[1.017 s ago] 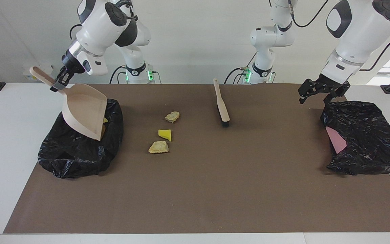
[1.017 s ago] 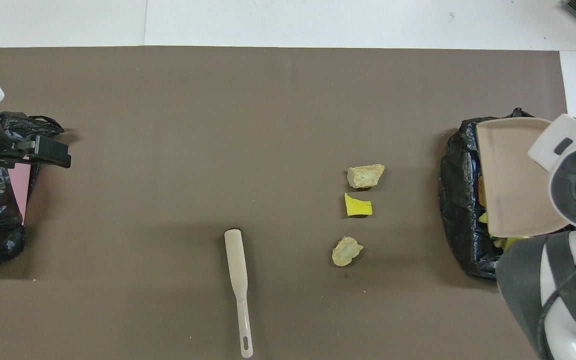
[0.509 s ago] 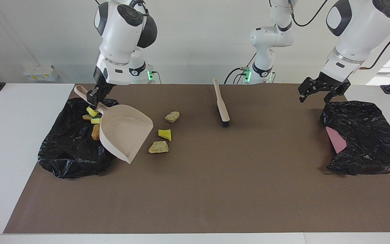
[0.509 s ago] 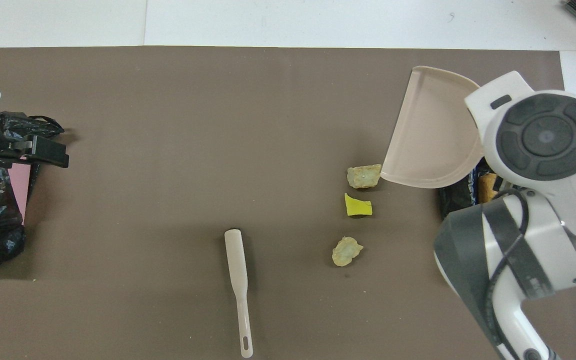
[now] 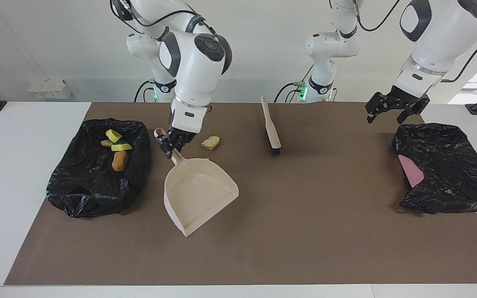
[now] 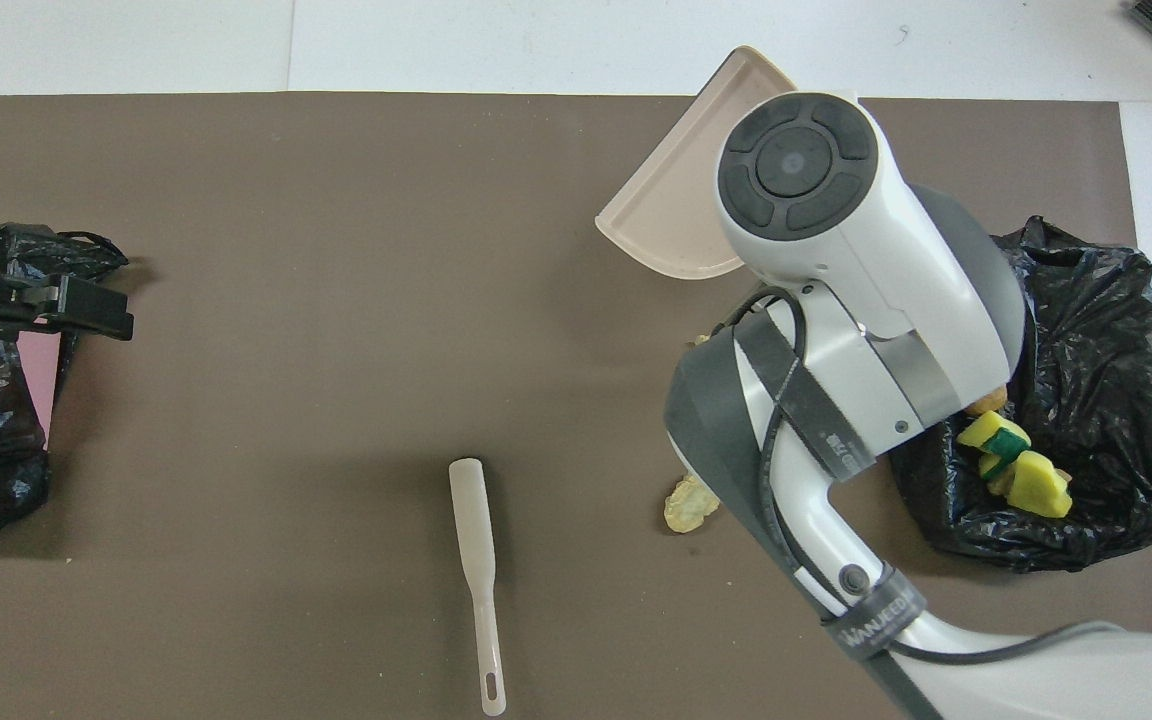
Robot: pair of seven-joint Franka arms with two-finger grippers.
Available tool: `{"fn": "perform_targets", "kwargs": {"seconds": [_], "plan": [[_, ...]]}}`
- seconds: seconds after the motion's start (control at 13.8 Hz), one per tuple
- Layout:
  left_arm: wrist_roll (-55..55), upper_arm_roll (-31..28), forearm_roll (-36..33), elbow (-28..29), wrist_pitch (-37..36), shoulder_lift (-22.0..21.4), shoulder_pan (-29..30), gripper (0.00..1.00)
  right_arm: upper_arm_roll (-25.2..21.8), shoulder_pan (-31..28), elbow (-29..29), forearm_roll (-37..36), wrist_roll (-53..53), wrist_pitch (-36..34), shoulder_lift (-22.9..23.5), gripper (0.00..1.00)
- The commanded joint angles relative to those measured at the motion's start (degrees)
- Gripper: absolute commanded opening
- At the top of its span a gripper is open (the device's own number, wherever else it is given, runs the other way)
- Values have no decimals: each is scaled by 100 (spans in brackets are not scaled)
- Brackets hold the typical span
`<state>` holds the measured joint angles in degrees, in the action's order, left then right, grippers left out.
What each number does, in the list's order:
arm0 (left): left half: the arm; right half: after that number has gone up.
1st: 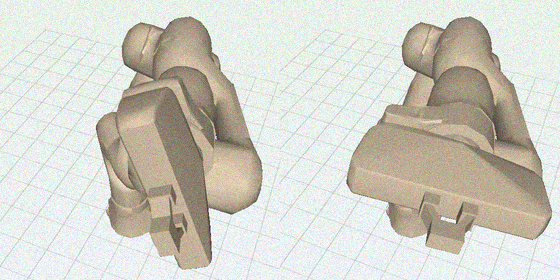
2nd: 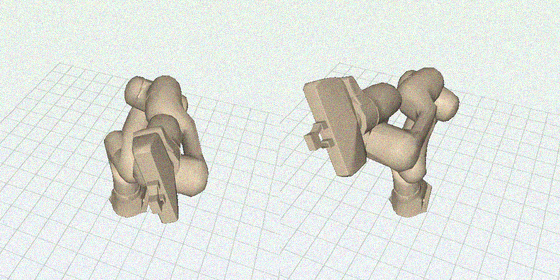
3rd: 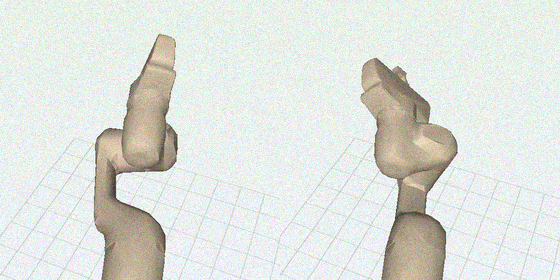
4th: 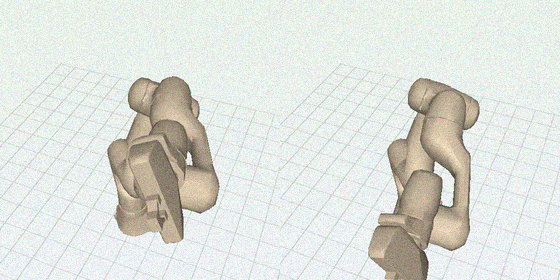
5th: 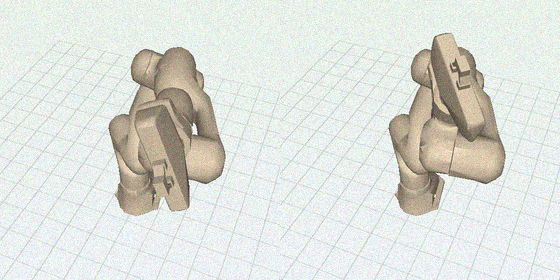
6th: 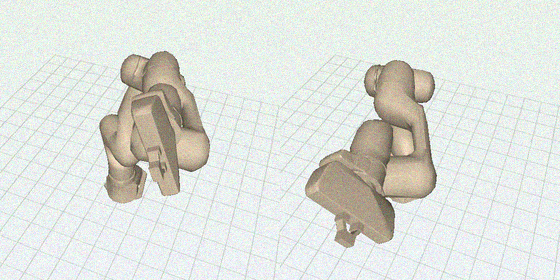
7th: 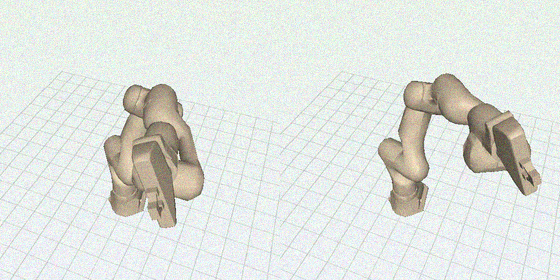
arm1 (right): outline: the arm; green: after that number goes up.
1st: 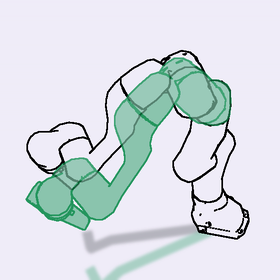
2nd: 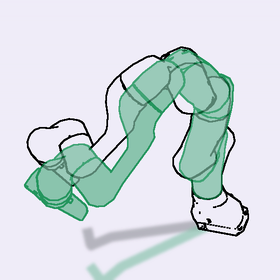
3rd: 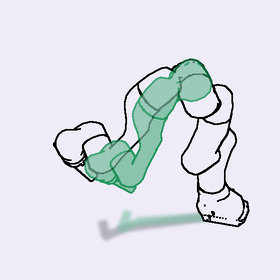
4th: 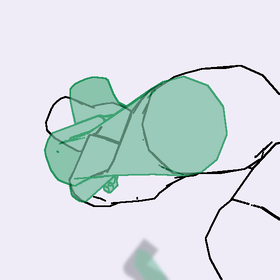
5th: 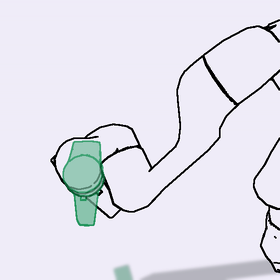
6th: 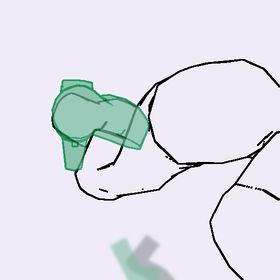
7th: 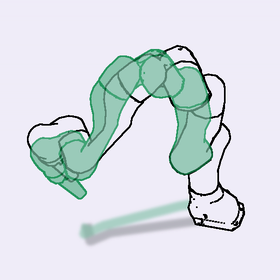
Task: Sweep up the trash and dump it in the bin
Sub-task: 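Return the dustpan to the table center with the right gripper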
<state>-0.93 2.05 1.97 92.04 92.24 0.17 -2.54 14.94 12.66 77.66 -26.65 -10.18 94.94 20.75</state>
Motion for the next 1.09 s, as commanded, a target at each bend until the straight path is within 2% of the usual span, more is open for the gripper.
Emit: {"fn": "perform_targets", "kwargs": {"seconds": [0.0,0.15,0.29,0.51,0.8,1.02], "plan": [[49,-38,-118,-37,-127,-43,-71,100,-26,305,-795,362,1031,-151,561,0],[49,-38,-109,-28,-127,-52,-71,100,35,448,-1006,510,2033,-99,868,0],[49,-38,-109,-19,-127,-52,-80,100,88,588,-1042,958,2807,234,1053,0],[49,-30,-109,7,-136,-87,-80,100,97,974,-1103,1057,3897,638,1396,0],[49,-30,-109,25,-136,-96,-80,100,36,1502,-1586,1443,4866,763,2055,0],[49,-30,-109,33,-171,-96,-80,100,79,1625,-1587,1540,5217,1219,2292,0]]}}
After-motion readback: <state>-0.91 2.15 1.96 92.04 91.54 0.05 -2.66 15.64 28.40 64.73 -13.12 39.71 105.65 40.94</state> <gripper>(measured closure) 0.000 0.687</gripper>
